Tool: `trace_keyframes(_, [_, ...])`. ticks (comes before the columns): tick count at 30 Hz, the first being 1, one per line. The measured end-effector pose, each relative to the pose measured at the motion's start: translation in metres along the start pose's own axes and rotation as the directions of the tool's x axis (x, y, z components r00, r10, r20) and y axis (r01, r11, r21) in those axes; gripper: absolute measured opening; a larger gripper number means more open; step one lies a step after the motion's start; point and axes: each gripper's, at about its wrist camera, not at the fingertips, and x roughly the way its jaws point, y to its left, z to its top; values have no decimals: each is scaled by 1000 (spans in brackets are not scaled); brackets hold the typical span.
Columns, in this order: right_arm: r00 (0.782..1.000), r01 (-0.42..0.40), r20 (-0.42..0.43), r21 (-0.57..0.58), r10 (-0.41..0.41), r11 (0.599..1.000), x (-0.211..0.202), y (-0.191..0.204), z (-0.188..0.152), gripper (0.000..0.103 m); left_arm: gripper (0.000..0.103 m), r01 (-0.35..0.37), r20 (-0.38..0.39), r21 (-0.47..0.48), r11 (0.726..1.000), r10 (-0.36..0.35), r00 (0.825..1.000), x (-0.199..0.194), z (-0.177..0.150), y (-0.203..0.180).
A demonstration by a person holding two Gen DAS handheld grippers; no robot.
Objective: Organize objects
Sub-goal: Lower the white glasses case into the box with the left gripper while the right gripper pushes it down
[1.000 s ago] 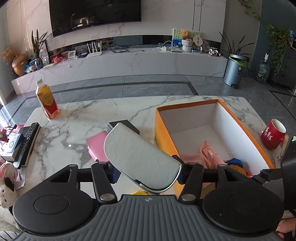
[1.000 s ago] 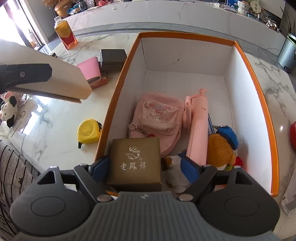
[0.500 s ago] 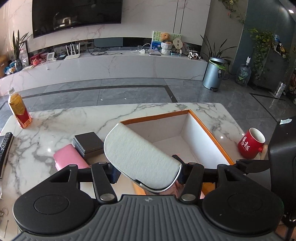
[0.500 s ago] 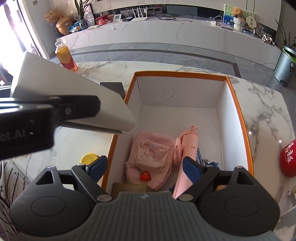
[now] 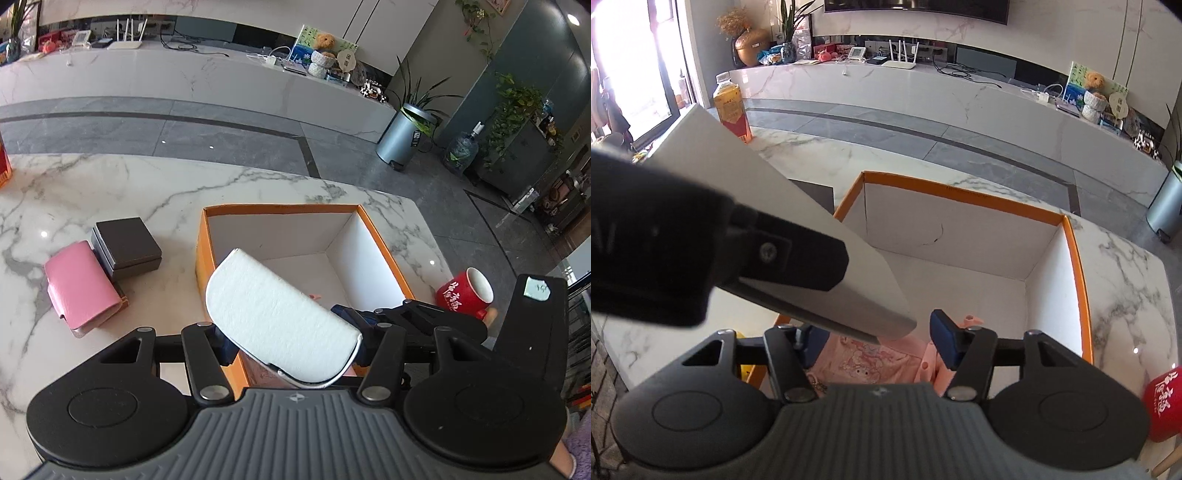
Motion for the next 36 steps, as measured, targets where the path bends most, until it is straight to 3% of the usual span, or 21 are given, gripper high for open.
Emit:
trace_keyframes(3, [999, -21, 34, -15, 22, 1000, -3, -1, -1, 61, 65, 32, -18, -10, 999, -32, 999, -1, 1, 2])
trace_keyframes(7, [997, -73, 27, 10, 73, 997, -1, -2, 0, 55, 65, -20, 2, 10, 1000, 20, 1000, -1, 0, -5])
trace_keyframes(13, [982, -186, -9, 153, 190, 971, 6, -9, 2, 40, 66, -108, 104, 90, 990, 99, 990, -3, 1, -19])
trace_keyframes(18, [968, -205, -87, 270, 236, 941, 28, -26, 0, 30, 72, -148, 179, 56, 987, 135, 974, -9, 4, -12])
trace_keyframes(25, [938, -229, -183, 308, 293, 924, 50, -47, 5, 30, 72, -204, 167, 25, 979, 197, 966, -11, 0, 7])
trace_keyframes(30, [929, -243, -157, 425, 335, 872, 58, -58, 13, 30, 72, -193, 173, -31, 981, 195, 965, -24, -11, 22])
trace_keyframes(36, [934, -216, -128, 542, 334, 812, 73, -56, 9, 30, 72, -215, 159, -82, 973, 226, 961, -31, -16, 44])
